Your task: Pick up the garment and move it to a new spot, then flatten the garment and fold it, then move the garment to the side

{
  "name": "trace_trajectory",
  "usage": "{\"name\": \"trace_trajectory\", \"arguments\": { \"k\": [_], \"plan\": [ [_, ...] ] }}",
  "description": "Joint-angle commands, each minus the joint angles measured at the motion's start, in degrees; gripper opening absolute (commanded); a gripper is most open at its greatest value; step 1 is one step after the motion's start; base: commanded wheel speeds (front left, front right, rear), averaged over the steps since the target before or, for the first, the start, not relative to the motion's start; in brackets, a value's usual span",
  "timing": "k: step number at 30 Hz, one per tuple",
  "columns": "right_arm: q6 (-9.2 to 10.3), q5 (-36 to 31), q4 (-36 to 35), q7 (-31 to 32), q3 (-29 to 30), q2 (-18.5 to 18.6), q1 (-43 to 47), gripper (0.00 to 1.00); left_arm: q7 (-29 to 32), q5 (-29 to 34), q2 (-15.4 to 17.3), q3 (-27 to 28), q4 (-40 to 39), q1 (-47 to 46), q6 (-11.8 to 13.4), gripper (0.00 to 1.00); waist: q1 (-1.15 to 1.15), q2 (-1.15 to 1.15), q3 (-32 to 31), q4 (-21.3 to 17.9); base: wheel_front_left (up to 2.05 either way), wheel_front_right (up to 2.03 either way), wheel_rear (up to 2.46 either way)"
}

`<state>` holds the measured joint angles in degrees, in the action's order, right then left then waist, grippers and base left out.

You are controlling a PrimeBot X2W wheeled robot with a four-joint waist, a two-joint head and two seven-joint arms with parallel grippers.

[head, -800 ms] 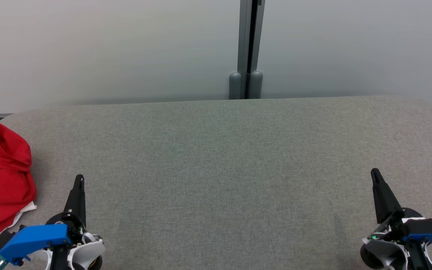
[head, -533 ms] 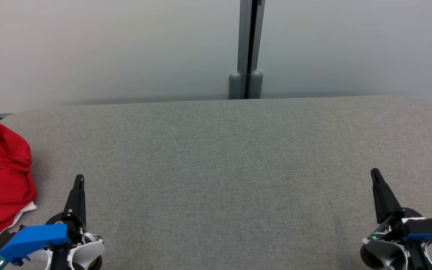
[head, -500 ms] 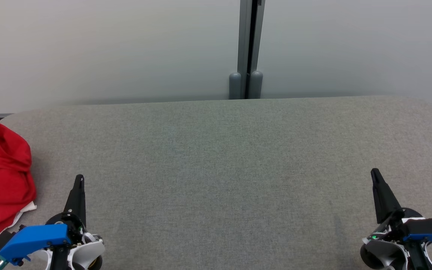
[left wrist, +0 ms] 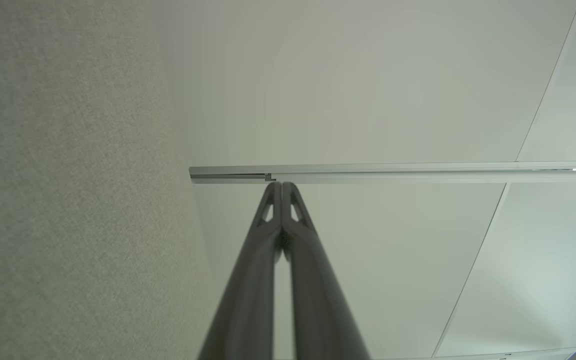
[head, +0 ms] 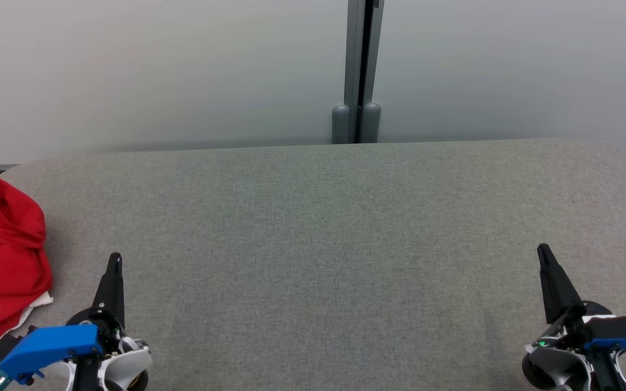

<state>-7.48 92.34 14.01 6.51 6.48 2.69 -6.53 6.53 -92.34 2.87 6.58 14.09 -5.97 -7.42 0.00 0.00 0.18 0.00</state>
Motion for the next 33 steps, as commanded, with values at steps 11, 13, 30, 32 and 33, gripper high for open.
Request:
{"name": "trace_trajectory", "arguments": {
  "k": [11,13,30,32,33],
  "plan": [
    [-0.03,0.15,-0.22,0.22,0.12,0.41,0.75,0.00,0.16,-0.15,0.01,0.03,-0.34,-0.51,-0.24,0.00,0.00,0.00,0.00,0.00,0.00,0.00,0.00],
    [-0.03,0.15,-0.22,0.22,0.12,0.41,0.75,0.00,0.16,-0.15,0.01,0.03,-0.34,-0.51,-0.24,0.00,0.00,0.00,0.00,0.00,0.00,0.00,0.00],
    [0.07,-1.19,0.52,-1.19,-0.82,0.22,-0.08,1.00,-1.60,1.64,-0.09,-0.63,1.44,0.27,0.00,1.00,0.00,0.00,0.07,0.02,0.00,0.00,0.00],
    [0.06,-2.02,0.48,-1.96,-1.43,0.65,-0.21,1.00,-2.18,2.98,-0.07,-0.69,1.62,0.03,0.00,1.00,0.00,0.00,0.09,0.04,0.00,0.00,0.00],
    [0.06,-2.55,0.52,-2.33,-1.78,0.89,-0.29,1.00,-2.47,3.87,-0.07,-0.72,1.72,-0.06,0.00,1.00,0.00,0.00,0.10,0.05,0.00,0.00,0.00]
  ]
}}
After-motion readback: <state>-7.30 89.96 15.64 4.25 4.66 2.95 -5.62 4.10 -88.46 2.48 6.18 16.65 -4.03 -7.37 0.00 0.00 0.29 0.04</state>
